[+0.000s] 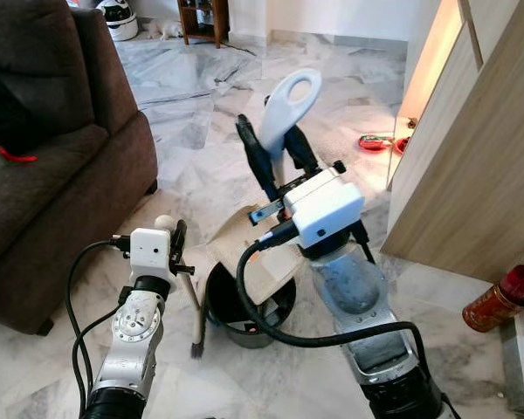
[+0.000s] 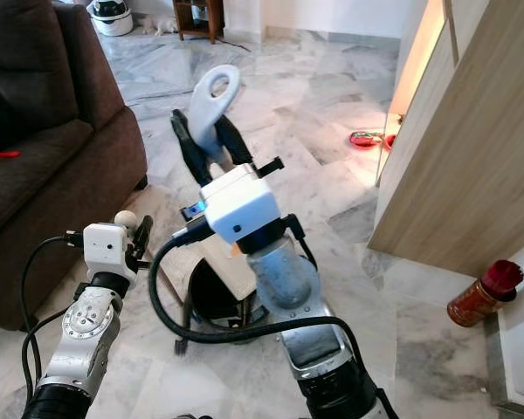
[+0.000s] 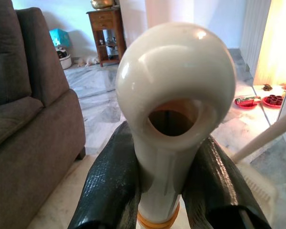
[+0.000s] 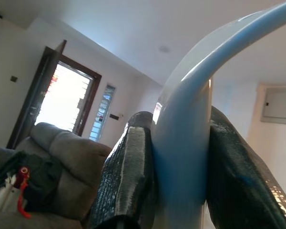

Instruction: Sweep floor

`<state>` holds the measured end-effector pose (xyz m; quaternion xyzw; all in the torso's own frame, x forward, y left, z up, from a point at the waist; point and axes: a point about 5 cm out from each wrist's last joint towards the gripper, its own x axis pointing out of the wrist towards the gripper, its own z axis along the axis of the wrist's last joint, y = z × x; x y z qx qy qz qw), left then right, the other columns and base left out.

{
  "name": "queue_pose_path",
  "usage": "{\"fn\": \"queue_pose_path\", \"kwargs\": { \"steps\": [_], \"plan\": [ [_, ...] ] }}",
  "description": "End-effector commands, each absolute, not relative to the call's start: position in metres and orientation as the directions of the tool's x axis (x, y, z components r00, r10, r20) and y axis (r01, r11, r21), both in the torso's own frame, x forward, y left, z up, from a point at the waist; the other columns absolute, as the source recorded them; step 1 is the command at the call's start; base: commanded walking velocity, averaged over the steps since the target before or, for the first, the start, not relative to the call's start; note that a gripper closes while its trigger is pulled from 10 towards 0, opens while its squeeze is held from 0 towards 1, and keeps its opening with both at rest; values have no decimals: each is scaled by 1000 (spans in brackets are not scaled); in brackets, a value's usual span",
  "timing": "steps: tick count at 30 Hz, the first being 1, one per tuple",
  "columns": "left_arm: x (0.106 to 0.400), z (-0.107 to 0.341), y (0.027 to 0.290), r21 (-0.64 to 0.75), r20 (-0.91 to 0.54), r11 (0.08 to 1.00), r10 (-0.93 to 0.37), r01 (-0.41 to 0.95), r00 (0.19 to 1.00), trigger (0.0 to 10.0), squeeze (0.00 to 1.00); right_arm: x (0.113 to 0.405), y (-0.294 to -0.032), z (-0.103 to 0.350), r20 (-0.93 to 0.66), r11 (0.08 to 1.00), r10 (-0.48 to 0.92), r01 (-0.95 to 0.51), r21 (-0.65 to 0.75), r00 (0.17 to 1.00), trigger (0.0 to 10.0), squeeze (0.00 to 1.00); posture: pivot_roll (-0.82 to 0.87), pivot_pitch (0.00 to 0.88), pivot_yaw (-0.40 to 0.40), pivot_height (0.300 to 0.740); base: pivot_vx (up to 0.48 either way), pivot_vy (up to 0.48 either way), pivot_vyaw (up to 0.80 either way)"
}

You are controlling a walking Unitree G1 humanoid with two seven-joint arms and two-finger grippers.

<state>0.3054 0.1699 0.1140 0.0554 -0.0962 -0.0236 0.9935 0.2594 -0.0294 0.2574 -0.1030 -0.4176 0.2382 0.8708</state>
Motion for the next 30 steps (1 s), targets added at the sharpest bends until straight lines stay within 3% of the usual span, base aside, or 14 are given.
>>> {"fn": "queue_pose_path", "kwargs": {
  "steps": [1,8,22,30],
  "plan": [
    [305,127,171,111,253,993,-56,28,966,10000,0,244,-28,275,753,872,488,-288,-397,441,10000,0,88,131,34,740,0,0,0],
    [306,126,171,111,250,993,-60,33,966,10000,0,234,-20,278,761,858,511,-290,-424,400,10000,0,87,135,33,740,0,0,0],
    [306,127,170,111,250,993,-61,34,966,10000,0,232,-17,278,758,854,518,-294,-429,397,10000,0,84,139,34,740,0,0,0],
    [307,127,170,111,249,993,-64,37,966,10000,0,247,-32,277,746,874,483,-207,-439,458,10000,0,83,142,37,740,0,0,0]
  ]
}}
